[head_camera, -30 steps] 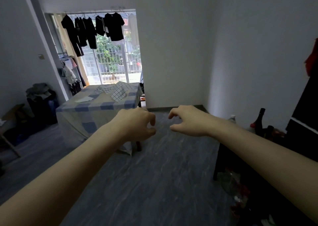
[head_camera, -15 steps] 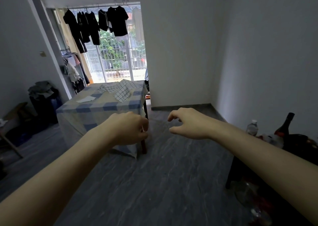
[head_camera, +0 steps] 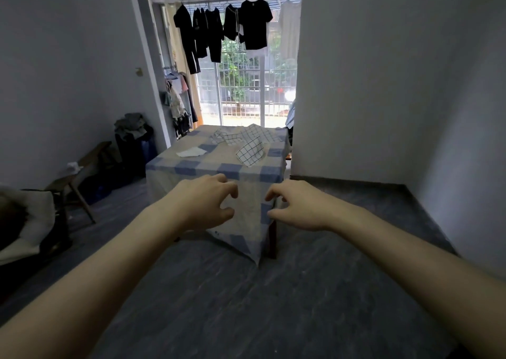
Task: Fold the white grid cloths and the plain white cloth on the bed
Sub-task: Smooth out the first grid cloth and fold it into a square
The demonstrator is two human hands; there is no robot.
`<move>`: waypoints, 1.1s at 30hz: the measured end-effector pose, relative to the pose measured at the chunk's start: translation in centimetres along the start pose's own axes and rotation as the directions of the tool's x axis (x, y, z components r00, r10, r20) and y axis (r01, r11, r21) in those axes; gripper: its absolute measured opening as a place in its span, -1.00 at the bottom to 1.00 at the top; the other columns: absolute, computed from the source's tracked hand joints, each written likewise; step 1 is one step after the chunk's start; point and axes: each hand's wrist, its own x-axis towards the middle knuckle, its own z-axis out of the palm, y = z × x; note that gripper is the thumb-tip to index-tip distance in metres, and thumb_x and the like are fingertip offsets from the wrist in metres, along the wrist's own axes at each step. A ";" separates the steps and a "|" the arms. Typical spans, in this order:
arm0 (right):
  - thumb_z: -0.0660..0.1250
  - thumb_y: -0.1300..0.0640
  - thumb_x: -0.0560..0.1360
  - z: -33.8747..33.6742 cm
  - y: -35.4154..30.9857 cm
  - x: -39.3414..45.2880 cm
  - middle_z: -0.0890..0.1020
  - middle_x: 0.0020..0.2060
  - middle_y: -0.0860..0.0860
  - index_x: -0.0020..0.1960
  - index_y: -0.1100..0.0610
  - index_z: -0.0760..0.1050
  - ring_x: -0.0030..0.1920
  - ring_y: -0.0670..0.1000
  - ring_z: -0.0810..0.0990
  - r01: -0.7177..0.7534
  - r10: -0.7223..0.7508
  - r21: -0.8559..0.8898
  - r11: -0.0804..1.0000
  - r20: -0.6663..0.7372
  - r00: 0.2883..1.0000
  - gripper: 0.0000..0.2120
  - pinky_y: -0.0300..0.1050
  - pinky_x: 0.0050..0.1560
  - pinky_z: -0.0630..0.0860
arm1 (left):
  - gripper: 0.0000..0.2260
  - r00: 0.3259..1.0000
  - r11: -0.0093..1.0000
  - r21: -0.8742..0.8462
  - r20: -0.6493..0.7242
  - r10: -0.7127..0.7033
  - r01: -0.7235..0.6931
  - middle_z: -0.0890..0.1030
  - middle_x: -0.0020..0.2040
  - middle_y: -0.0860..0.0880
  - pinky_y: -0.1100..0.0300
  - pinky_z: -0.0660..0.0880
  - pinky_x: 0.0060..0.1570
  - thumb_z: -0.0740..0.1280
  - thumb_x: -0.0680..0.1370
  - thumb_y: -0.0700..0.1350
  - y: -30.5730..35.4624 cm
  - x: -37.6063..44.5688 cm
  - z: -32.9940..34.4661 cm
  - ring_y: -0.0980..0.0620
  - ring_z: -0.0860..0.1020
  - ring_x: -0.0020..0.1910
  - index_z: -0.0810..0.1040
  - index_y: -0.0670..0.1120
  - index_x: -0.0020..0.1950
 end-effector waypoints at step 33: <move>0.34 -0.06 0.49 -5.8 29.1 50.1 0.55 0.22 -0.04 0.25 -0.04 0.50 0.13 -0.09 0.51 0.036 -0.046 0.116 0.993 0.085 0.995 -0.65 -0.18 0.12 0.45 | -0.70 0.969 0.997 -0.071 0.247 -0.018 0.037 0.46 0.29 0.08 0.16 0.37 0.02 0.26 0.57 0.10 -19.4 50.2 12.3 0.05 0.46 0.21 0.43 0.14 0.30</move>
